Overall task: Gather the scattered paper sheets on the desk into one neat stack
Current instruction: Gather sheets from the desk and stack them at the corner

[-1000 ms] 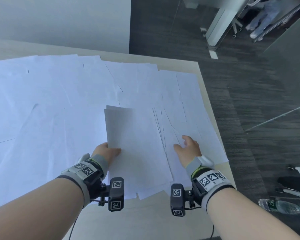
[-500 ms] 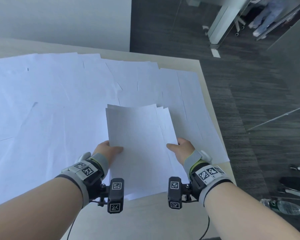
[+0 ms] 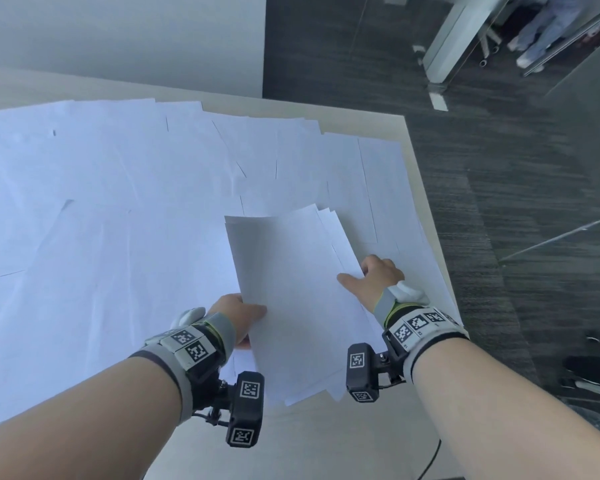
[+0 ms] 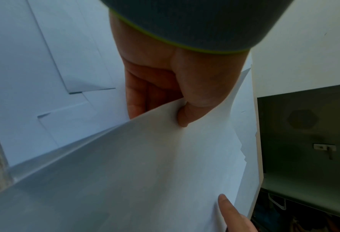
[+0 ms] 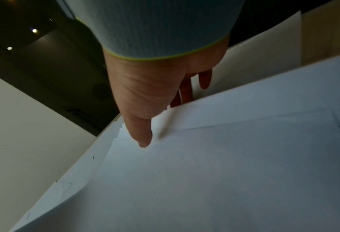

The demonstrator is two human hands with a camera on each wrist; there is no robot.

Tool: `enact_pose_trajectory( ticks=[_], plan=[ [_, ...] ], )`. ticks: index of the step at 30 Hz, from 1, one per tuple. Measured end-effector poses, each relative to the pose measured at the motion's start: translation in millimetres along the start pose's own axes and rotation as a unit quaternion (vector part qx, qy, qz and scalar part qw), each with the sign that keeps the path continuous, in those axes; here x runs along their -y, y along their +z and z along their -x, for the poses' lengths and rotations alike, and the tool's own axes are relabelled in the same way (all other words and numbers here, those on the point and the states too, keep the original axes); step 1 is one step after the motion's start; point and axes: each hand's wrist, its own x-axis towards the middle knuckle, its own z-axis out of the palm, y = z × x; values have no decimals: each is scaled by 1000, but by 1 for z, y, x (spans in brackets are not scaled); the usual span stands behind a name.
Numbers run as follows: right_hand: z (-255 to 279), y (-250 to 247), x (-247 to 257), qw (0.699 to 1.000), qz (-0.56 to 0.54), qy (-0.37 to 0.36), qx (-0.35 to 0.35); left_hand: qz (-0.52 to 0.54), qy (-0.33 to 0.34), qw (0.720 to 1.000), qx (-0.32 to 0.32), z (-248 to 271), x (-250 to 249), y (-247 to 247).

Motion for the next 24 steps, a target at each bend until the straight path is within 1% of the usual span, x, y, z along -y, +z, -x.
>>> enact_pose_trajectory(
  ticks=[3,5,7,9,10,12,14,15,16,18,21,22,24],
  plan=[
    [-4,-3,-3,994,-101,26,17,7,-5,1000,-1,-1,1,0],
    [-6,-3,-7,986,-156,40,48,9,-6,1000,-4,-2,1,0],
    [-7,-1,-10,979,-183,32,87,3,-3,1000,-4,-1,0,-1],
    [-7,2,-13,970,-221,18,97,-18,6,1000,4,0,-1,-2],
    [-6,5,-15,962,-254,13,98,-36,12,999,12,1,-1,-2],
    [2,6,-20,936,-334,6,109,-96,34,994,28,3,-1,-2],
    [12,8,-26,913,-387,5,131,-148,42,987,36,4,0,-1],
    [16,9,-29,907,-397,7,139,-170,43,984,40,6,-1,-1],
    [19,12,-34,905,-399,6,144,-193,44,979,46,8,-1,2],
    [23,16,-40,918,-367,1,149,-242,47,968,50,12,-5,6],
    [29,15,-55,933,-340,5,118,-310,42,949,42,16,-14,13],
    [31,14,-59,935,-342,13,98,-298,17,953,51,15,-17,12],
    [36,9,-71,931,-357,30,69,-235,-50,967,82,12,-23,8]
  ],
)
